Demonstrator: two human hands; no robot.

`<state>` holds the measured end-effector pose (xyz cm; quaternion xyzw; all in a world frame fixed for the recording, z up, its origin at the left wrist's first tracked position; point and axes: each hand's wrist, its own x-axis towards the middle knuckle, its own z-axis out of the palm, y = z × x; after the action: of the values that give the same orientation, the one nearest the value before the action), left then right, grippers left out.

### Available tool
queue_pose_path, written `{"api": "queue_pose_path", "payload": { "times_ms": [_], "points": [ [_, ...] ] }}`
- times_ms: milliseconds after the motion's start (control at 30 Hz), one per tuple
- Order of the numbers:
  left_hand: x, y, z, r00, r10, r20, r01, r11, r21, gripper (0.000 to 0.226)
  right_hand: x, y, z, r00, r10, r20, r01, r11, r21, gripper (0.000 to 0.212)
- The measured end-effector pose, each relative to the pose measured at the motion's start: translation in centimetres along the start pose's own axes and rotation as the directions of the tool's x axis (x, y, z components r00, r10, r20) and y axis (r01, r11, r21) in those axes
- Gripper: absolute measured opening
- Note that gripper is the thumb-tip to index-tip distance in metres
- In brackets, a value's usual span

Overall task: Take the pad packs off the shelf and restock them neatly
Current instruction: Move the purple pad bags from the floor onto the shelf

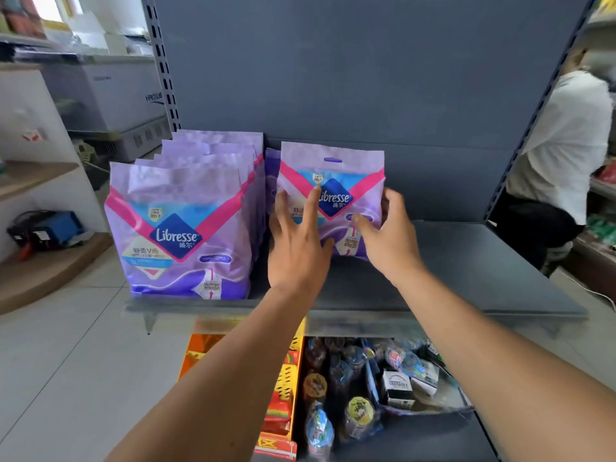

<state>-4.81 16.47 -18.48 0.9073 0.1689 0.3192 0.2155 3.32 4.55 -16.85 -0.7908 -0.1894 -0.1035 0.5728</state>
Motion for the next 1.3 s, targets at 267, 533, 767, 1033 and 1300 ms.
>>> {"api": "queue_pose_path", "payload": {
  "times_ms": [267, 533, 767, 1033, 1300],
  "points": [
    [4.5, -2.6, 2.7, 0.997, -0.075, -0.020, 0.075, 0.997, -0.008, 0.082, 4.0, 1.1, 3.8, 0.999, -0.017, 0.042, 0.018, 1.000, -0.012, 0.047],
    [5.4, -3.5, 4.0, 0.993, -0.118, 0.015, 0.111, 0.966, 0.234, 0.081, 4.9, 2.3, 6.0, 0.997, -0.059, 0.054, 0.067, 0.987, -0.149, 0.054],
    [6.2, -3.2, 4.2, 0.995, -0.095, -0.038, 0.102, 0.951, 0.291, 0.077, 5.5, 2.5, 6.8, 0.997, -0.079, 0.010, 0.079, 0.987, -0.140, 0.054],
    [5.9, -3.2, 4.5, 0.996, -0.089, -0.017, 0.090, 0.937, 0.336, 0.077, 5.7, 3.2, 6.4, 0.997, -0.010, 0.079, 0.022, 0.989, -0.149, 0.067],
    [3.8, -2.0, 2.6, 0.998, 0.044, 0.040, -0.054, 0.949, 0.311, 0.069, 2.7, 1.5, 3.5, 0.985, -0.139, 0.106, 0.173, 0.867, -0.468, 0.064]
  ]
}}
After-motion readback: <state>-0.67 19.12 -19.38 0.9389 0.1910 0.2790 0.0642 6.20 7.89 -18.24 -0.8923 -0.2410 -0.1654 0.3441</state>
